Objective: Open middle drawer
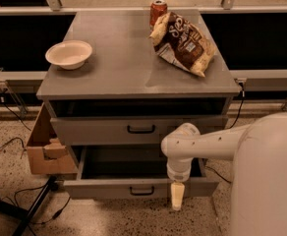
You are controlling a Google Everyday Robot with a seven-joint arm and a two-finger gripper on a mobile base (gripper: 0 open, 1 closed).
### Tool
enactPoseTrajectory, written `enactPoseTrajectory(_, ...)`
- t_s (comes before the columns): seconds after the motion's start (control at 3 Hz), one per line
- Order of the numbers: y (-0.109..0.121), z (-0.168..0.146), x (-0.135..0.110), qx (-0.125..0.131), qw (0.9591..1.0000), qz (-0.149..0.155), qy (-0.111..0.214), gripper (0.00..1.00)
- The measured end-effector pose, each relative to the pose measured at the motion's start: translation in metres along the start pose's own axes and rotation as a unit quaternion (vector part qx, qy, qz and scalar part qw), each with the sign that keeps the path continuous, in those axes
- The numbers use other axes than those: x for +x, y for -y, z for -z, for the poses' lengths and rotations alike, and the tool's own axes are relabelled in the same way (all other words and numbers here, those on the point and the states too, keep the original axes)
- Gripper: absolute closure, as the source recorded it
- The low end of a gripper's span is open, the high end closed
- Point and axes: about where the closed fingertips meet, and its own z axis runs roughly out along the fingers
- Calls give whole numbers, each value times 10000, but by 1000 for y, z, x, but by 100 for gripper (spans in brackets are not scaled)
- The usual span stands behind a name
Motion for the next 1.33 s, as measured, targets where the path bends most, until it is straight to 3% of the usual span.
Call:
enactPoseTrajectory(0.33,1,-4,2,3,9999,-57,118,0)
enactPoseTrajectory(0.67,-24,-7,11,68,9990,-251,357,18)
enactPoseTrajectory(1.0,-78,-10,25,86,9970,-506,587,42)
enactPoseTrajectory(1.33,-77,-9,25,86,9969,-506,588,64)
